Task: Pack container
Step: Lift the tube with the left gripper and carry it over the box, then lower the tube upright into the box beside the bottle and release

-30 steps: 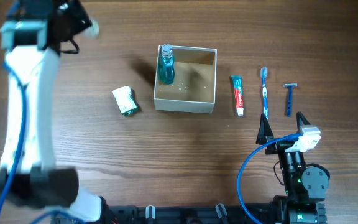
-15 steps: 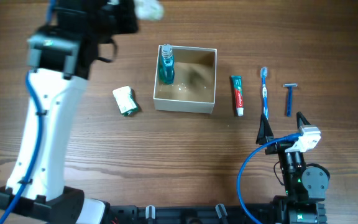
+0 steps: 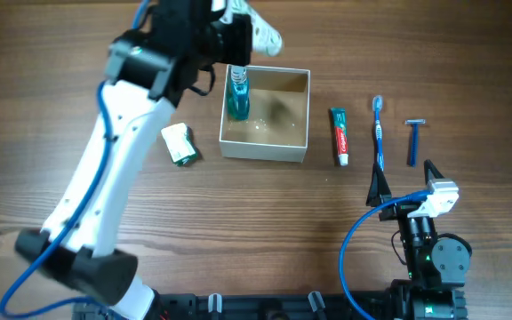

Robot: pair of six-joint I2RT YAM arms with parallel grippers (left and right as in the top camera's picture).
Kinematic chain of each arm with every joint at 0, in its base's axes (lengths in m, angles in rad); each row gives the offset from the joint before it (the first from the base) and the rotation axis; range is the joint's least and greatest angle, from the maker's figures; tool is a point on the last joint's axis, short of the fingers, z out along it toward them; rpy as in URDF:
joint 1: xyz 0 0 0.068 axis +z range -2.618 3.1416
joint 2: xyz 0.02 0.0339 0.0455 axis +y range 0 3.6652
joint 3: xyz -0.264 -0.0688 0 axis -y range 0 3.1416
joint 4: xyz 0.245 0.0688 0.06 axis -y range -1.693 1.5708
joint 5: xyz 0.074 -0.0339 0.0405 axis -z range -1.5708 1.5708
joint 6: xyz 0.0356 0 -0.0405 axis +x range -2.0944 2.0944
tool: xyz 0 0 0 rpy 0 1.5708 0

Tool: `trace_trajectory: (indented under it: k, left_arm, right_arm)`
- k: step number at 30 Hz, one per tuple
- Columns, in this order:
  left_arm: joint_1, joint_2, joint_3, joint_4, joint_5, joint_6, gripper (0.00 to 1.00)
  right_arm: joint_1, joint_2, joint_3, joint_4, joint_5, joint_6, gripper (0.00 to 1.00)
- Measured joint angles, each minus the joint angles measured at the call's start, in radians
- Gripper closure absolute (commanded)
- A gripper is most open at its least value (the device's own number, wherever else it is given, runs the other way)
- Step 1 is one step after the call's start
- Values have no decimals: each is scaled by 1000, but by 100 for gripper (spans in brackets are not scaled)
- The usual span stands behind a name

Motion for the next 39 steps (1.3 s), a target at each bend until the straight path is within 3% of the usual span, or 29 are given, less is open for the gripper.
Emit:
trace_trajectory:
  k: [9, 39]
  left_arm:
    - [-10, 130, -1, -50, -21, 3, 96]
    - [-75, 241, -2, -51, -161, 53, 96]
  right_arm:
    - [0, 0, 0, 0, 0, 0, 0]
    - [0, 0, 0, 0, 0, 0, 0]
